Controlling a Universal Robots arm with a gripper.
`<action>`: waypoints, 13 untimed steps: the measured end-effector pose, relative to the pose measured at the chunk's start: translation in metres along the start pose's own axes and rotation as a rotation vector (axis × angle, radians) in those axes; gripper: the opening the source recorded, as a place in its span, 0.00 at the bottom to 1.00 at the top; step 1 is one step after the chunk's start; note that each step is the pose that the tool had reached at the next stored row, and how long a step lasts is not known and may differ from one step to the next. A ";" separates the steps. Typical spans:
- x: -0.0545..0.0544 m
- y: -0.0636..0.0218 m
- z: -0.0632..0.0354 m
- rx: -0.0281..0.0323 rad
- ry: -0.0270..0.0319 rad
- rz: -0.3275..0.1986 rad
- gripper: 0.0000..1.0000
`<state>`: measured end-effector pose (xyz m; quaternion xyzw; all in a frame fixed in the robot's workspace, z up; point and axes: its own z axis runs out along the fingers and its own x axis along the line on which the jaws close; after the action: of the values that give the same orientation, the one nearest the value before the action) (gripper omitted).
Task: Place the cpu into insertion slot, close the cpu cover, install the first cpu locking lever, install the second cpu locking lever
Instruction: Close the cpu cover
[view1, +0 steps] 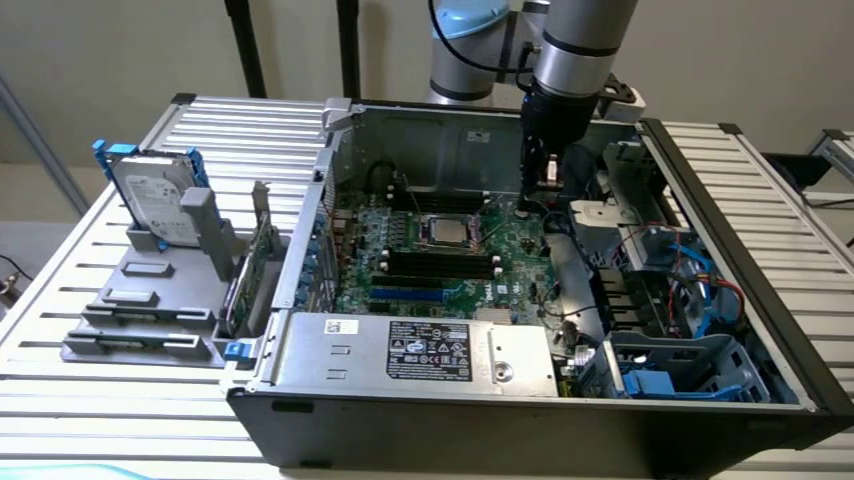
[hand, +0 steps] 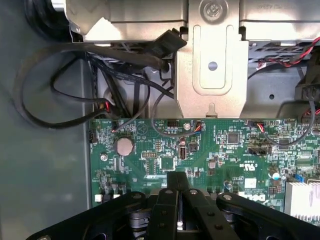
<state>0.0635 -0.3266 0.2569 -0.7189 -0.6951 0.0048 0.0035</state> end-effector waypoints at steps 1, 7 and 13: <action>0.000 -0.0006 0.0019 0.0000 0.0001 -0.001 0.11; 0.000 -0.0117 0.0108 0.0043 -0.0002 -0.003 0.11; 0.000 -0.0150 0.0109 0.0791 -0.0042 -0.003 0.11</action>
<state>0.0483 -0.3260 0.2462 -0.7172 -0.6954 0.0338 0.0305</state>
